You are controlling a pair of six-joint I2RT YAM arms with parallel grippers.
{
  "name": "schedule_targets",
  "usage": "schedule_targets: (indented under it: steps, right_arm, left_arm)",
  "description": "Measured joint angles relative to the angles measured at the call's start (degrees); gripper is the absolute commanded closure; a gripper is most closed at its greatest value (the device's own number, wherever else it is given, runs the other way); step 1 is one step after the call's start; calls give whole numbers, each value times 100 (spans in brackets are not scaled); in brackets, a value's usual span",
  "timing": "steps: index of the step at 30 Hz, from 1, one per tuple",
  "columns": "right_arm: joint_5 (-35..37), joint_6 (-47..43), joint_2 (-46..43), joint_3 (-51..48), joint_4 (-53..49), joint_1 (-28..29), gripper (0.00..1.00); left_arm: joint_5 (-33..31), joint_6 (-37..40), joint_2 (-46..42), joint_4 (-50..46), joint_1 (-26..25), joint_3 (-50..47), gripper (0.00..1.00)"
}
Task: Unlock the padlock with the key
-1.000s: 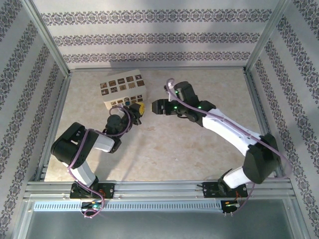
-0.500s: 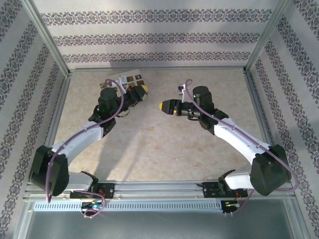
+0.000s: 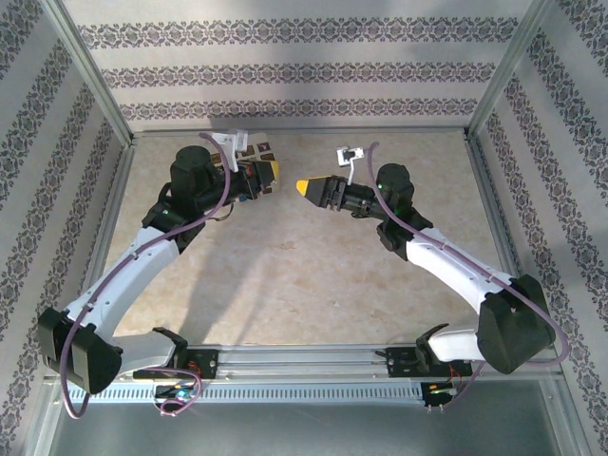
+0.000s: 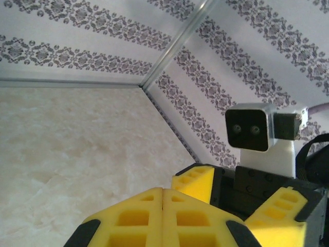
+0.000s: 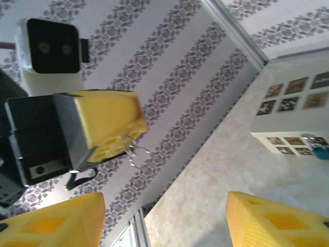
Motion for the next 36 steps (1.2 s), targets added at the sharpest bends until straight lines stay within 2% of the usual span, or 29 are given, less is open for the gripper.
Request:
schedule_targets:
  steps: [6, 13, 29, 36]
  right_arm:
    - [-116, 50, 229, 291, 361, 363, 43]
    - [-136, 162, 579, 455, 551, 503, 49]
    - [-140, 332, 765, 570, 739, 546, 69]
    - [-181, 345, 857, 612, 800, 584, 74]
  left_arm:
    - [251, 59, -74, 2, 0, 0, 100]
    - [372, 57, -101, 20, 0, 0, 100]
    - [398, 35, -107, 66, 2, -35, 100]
    - [398, 35, -107, 66, 2, -37, 100]
